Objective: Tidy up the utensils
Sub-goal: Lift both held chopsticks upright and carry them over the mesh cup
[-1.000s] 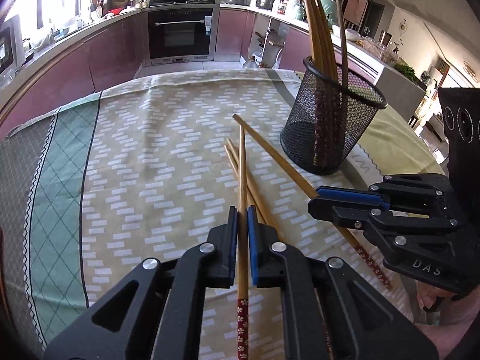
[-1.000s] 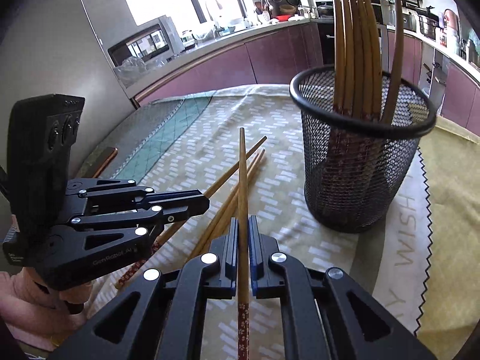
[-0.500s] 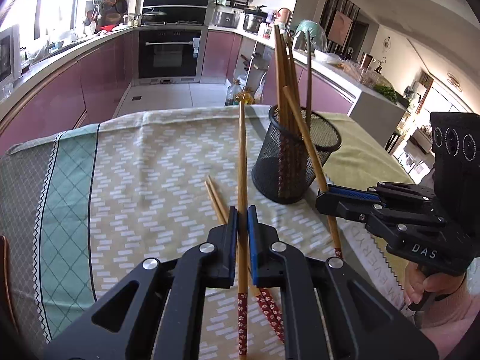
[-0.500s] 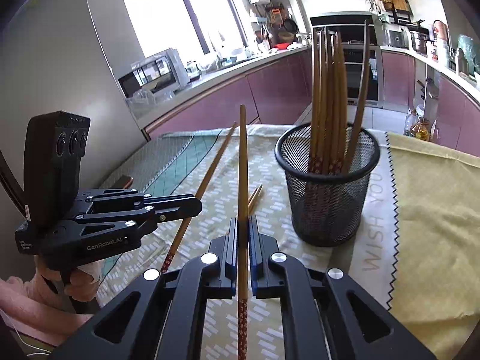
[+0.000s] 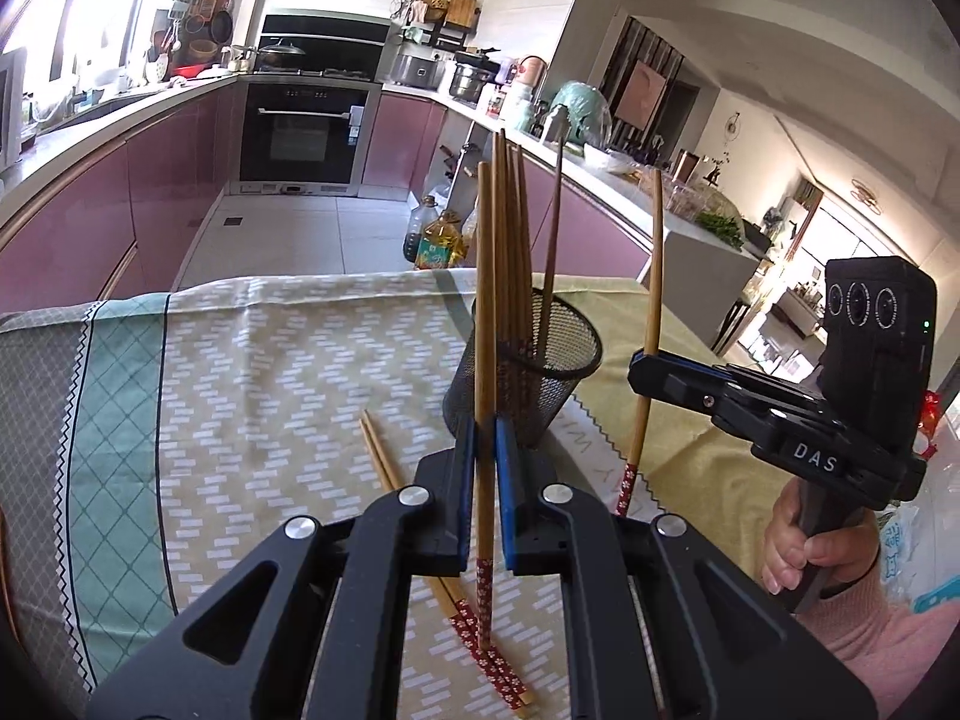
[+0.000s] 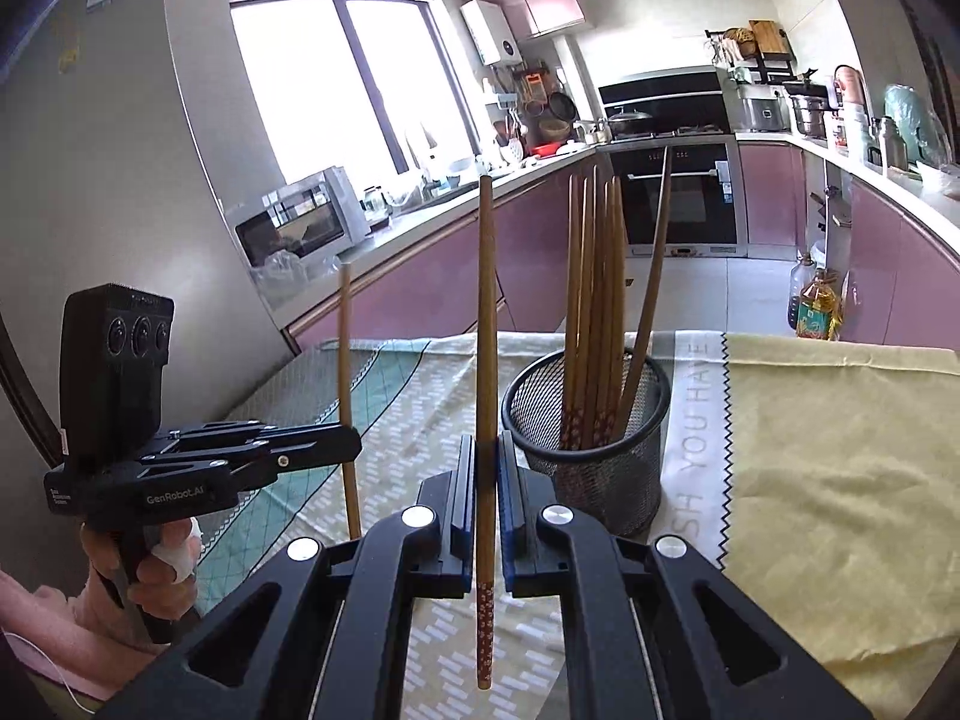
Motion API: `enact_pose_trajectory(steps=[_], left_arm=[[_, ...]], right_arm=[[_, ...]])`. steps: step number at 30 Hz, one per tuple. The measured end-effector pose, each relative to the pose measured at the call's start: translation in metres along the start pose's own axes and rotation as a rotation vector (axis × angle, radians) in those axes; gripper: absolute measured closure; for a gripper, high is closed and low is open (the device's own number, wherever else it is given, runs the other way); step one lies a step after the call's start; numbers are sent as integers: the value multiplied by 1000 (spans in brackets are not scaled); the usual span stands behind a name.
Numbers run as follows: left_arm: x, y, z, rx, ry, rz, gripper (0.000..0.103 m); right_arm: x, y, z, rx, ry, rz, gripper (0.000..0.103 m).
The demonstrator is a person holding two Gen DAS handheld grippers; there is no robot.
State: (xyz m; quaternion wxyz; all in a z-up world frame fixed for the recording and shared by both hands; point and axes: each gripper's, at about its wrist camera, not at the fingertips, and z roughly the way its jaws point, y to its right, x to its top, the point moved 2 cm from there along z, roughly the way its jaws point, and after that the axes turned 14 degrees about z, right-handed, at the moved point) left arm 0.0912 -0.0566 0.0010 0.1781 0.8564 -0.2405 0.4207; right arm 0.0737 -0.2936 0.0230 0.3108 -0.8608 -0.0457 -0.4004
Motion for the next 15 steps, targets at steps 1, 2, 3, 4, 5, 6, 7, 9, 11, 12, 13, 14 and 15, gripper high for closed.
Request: enact_pose_trajectory(steps=[1, 2, 3, 4, 5, 6, 7, 9, 11, 12, 13, 14, 15], left_arm=[[2, 1, -2, -8, 6, 1, 95], [5, 2, -4, -15, 13, 1, 95], [7, 3, -5, -21, 19, 2, 95], [9, 4, -7, -26, 26, 5, 95], [12, 4, -9, -28, 32, 6, 95], [14, 5, -11, -28, 40, 10, 95], [17, 7, -12, -29, 48, 14, 95], [22, 8, -15, -31, 61, 17, 95], [28, 8, -17, -35, 75, 21, 95], [32, 9, -19, -33, 85, 24, 95], [34, 9, -20, -30, 94, 27, 95], [37, 9, -21, -27, 101, 29, 95], [40, 10, -22, -29, 110, 32, 95]], right_arm=[[2, 1, -2, 0, 7, 0, 97], [4, 1, -3, 0, 14, 0, 97], [6, 1, -5, 1, 19, -1, 97], [8, 0, -6, 1, 26, -2, 97], [10, 0, -7, 1, 30, -1, 97], [11, 0, -8, 1, 36, -1, 97], [13, 0, -9, 2, 42, 0, 97], [16, 1, -10, 2, 50, 2, 97], [20, 1, -11, 2, 60, 0, 97], [21, 0, -11, 1, 64, -1, 97], [24, 0, -12, 1, 70, -3, 97], [26, -1, -13, 1, 75, -6, 97], [29, -1, -14, 0, 81, -8, 97]])
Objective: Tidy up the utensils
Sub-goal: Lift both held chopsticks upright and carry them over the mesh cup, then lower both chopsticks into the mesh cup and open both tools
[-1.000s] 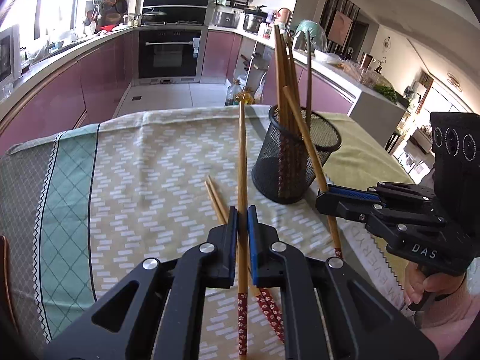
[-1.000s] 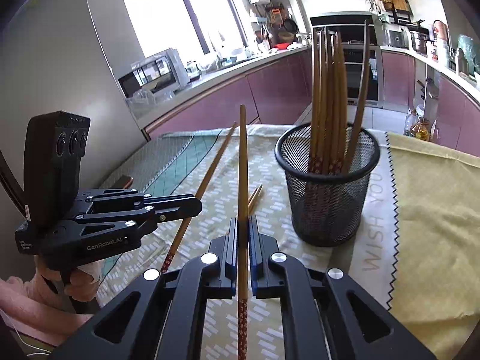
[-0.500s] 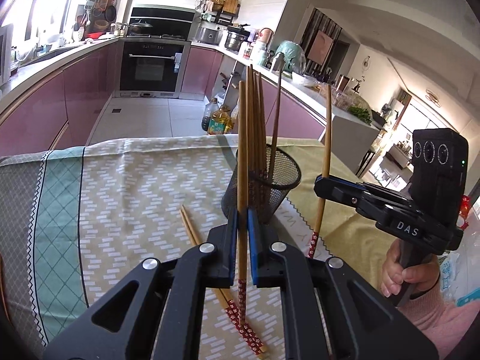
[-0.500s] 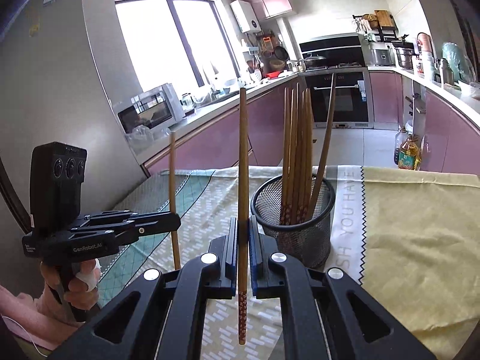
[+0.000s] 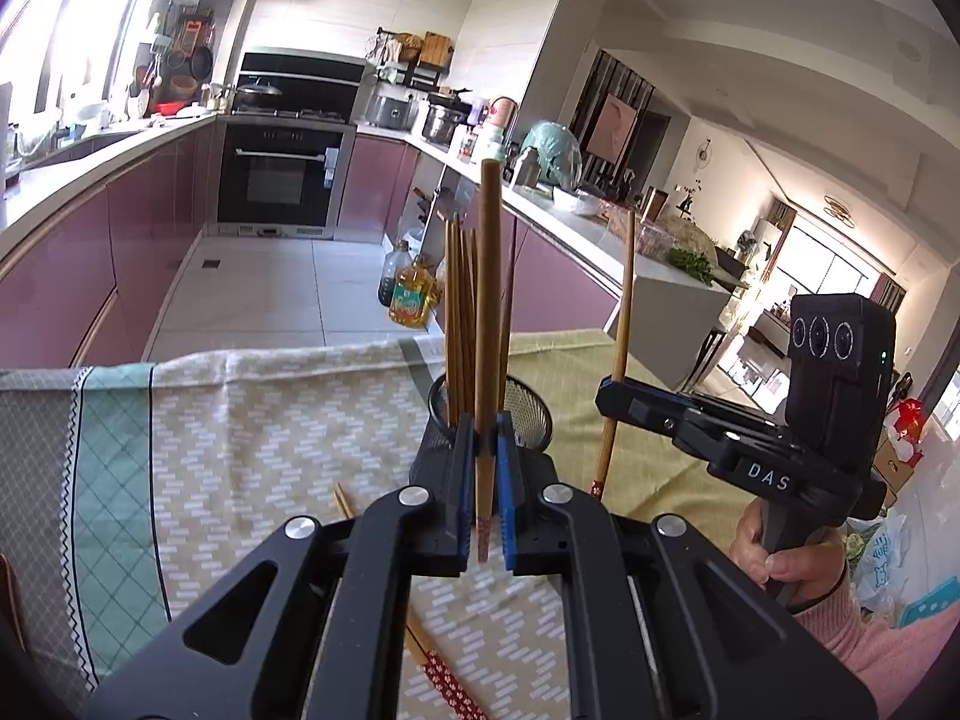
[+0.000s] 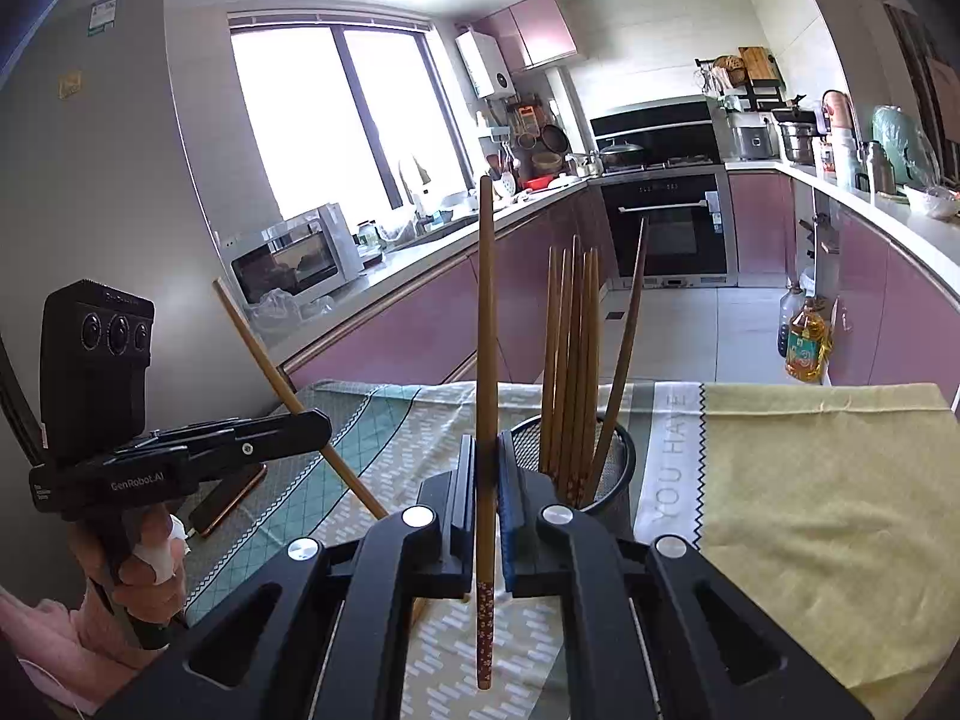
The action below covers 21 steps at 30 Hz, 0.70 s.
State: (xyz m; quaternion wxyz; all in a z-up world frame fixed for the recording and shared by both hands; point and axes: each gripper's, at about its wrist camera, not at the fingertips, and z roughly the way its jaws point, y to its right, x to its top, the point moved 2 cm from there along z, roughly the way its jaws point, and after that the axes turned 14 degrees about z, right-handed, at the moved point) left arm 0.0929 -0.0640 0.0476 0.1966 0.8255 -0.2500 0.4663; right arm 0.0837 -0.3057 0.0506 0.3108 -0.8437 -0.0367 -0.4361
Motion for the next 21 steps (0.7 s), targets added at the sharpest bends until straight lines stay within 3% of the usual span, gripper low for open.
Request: enact_pose_trajectory(steps=[21], left_arm=[[59, 1, 2, -3, 93, 30, 95]], right_arm=[[43, -1, 1, 16, 75, -10, 97]])
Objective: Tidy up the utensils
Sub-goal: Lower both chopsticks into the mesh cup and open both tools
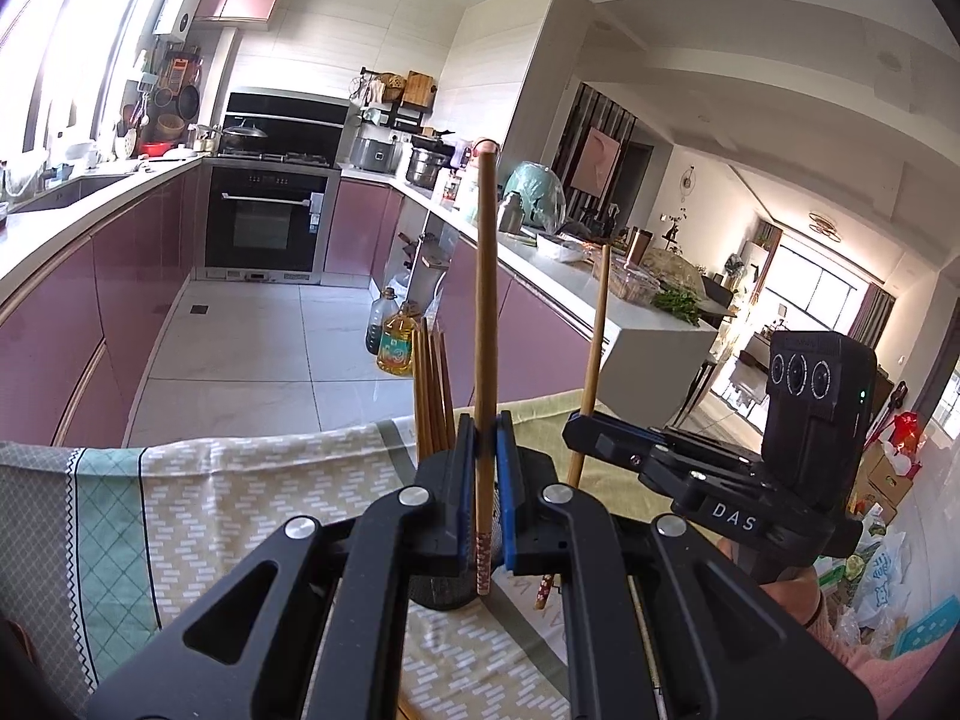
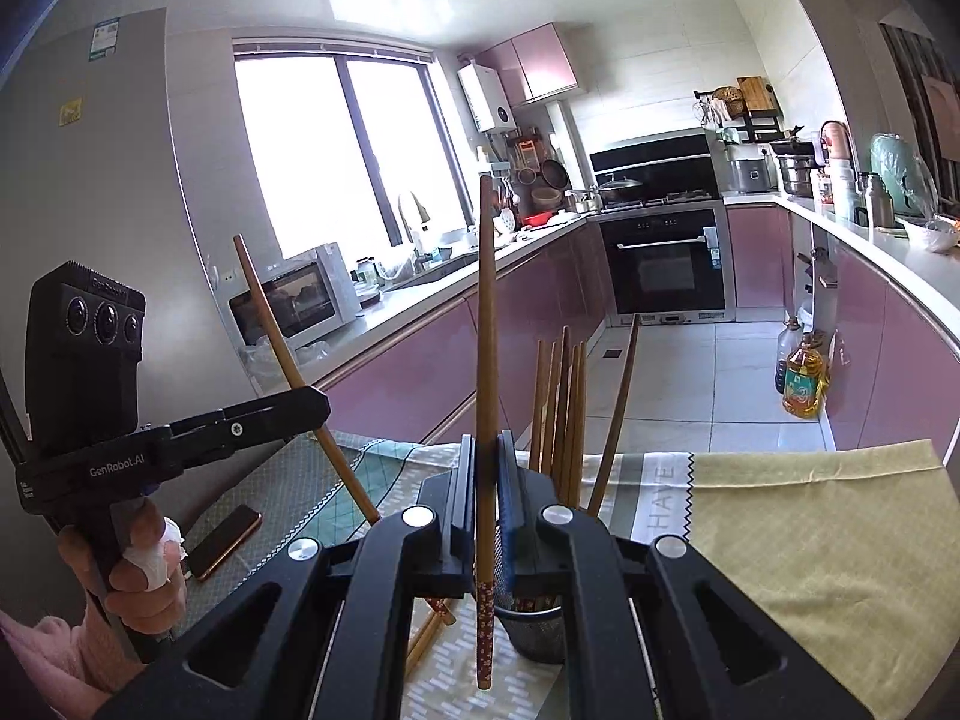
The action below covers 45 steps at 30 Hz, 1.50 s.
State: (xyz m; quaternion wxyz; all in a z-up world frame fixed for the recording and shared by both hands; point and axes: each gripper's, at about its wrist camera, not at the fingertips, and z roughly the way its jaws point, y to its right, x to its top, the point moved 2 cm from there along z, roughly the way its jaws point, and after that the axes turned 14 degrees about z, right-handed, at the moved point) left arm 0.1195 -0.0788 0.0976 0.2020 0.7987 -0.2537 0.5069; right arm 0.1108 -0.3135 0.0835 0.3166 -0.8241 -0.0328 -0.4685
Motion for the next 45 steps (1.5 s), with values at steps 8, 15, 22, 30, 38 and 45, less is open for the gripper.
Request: enact_pose_trajectory(steps=[8, 15, 22, 30, 38, 45], left_arm=[[15, 0, 5, 9, 11, 13, 96], [17, 3, 11, 21, 4, 19, 95], [17, 5, 18, 40, -15, 27, 95], [9, 13, 34, 51, -81, 51, 96], [1, 17, 45, 52, -137, 79, 96], [-3, 8, 52, 43, -164, 75, 95]], right_arm=[[6, 1, 3, -2, 10, 1, 97], [14, 3, 10, -1, 15, 16, 97], [17, 7, 18, -7, 26, 35, 97], [18, 17, 33, -42, 43, 52, 97], [11, 27, 49, -61, 15, 83, 97], [23, 22, 40, -34, 53, 89, 97]])
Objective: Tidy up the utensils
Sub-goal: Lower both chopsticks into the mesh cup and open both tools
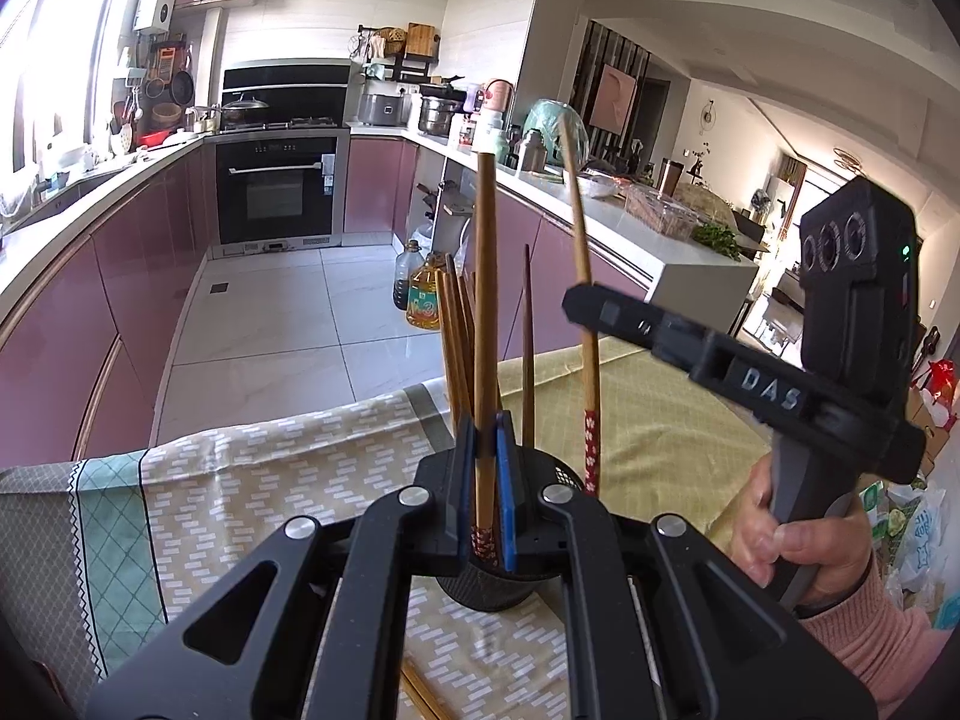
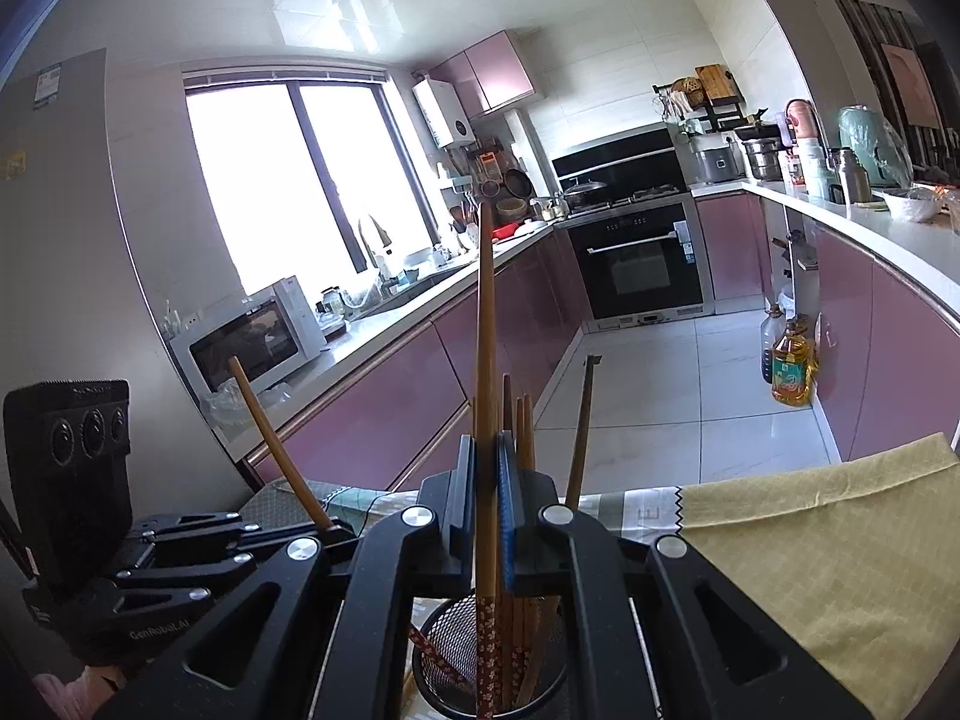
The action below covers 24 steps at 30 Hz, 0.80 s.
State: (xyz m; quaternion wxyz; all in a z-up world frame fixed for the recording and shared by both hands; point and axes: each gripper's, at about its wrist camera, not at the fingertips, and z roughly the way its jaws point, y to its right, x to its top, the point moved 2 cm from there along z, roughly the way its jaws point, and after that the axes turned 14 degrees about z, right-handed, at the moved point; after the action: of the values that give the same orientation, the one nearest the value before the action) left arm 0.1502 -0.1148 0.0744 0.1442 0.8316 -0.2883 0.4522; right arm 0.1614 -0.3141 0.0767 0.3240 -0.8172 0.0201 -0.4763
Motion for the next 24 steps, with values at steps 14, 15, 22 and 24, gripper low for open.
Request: enact_pose_trajectory(steps=[14, 15, 22, 24], left_arm=[[-8, -8, 19, -8, -51, 5, 95], [-9, -8, 22, -9, -55, 3, 95], [-17, -14, 36, 0, -80, -11, 95], [-19, -13, 40, 2, -86, -11, 95]], right_arm=[[-26, 10, 33, -69, -156, -25, 97], [-28, 11, 35, -75, -165, -30, 97], [-45, 18, 46, -106, -216, -25, 96], [-47, 18, 45, -108, -217, -25, 95]])
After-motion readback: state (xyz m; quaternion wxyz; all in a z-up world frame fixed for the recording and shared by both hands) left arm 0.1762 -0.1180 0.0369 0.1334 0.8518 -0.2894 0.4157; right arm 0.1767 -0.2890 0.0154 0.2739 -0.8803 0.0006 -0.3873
